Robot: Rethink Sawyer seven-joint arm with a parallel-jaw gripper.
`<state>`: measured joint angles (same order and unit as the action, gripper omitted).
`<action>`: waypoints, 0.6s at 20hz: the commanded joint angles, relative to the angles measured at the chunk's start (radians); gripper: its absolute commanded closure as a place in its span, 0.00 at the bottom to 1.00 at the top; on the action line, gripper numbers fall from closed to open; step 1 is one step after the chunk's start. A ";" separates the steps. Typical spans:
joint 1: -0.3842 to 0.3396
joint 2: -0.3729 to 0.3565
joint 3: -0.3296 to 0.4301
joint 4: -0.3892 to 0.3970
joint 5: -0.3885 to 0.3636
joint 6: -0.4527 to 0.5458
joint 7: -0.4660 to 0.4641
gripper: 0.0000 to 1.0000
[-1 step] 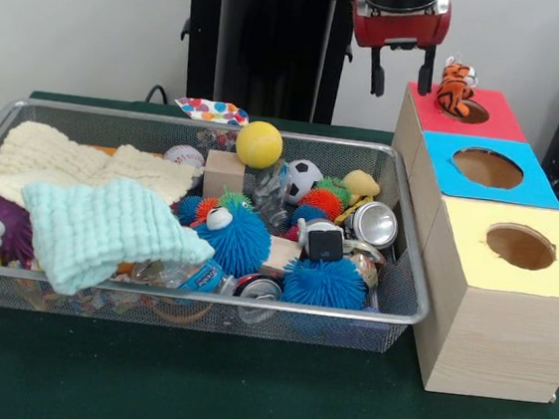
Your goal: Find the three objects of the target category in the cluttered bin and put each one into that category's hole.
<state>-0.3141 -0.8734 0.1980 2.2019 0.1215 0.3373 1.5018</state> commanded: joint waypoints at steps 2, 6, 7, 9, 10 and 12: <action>0.025 0.092 -0.072 -0.109 -0.144 -0.184 0.102 0.00; 0.041 0.102 -0.101 -0.131 -0.185 -0.188 0.092 0.00; 0.042 0.103 -0.103 -0.134 -0.189 -0.189 0.091 0.00; 0.041 0.109 -0.104 -0.138 -0.201 -0.204 0.090 0.00; 0.044 0.113 -0.108 -0.141 -0.209 -0.216 0.092 0.00; 0.047 0.121 -0.113 -0.145 -0.223 -0.235 0.095 0.00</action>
<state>-0.2702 -0.8033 0.1159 2.1817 -0.0355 0.1659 1.5018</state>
